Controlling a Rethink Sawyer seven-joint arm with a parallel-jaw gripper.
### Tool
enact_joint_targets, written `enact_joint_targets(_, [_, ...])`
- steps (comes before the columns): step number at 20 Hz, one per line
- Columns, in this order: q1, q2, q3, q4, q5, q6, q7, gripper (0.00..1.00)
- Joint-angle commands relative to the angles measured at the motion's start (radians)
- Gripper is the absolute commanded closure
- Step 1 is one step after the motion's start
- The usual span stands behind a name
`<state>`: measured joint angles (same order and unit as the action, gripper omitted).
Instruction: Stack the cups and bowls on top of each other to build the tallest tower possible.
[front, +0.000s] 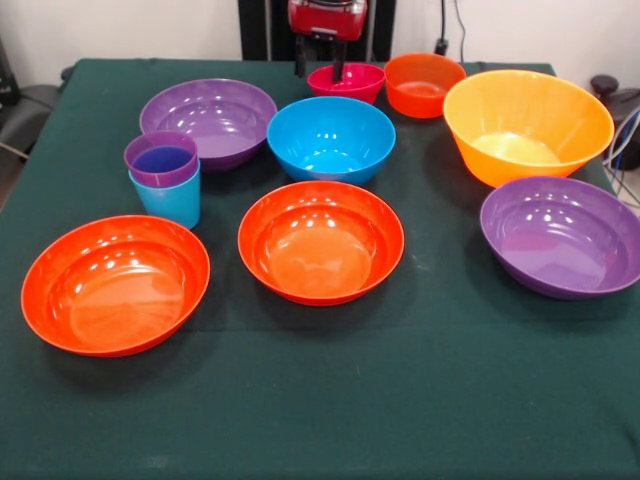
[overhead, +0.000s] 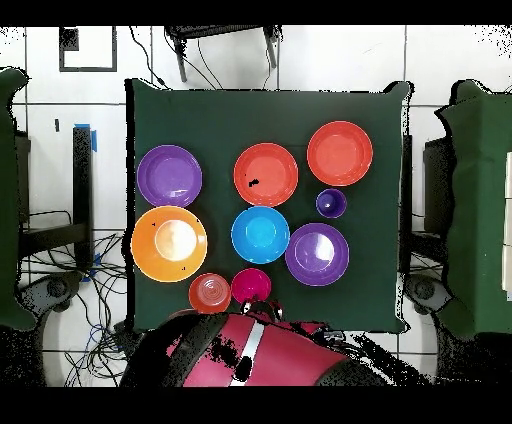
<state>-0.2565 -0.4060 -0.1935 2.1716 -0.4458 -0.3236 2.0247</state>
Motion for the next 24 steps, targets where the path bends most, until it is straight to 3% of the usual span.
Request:
enact_joint_targets(1, [-0.022, 0.035, 0.108, -0.031, 0.017, -0.074, 0.17, 0.0])
enact_joint_targets(4, [-0.035, 0.02, 0.131, -0.032, 0.02, -0.065, 0.174, 0.0])
enact_joint_targets(19, [-0.042, 0.082, 0.129, -0.037, 0.011, -0.231, 0.188, 0.0])
enact_joint_targets(20, [-0.039, 0.09, 0.126, -0.036, 0.015, -0.253, 0.187, 1.0])
enact_joint_targets(24, [-0.038, 0.1, 0.128, -0.036, 0.022, -0.27, 0.192, 1.0])
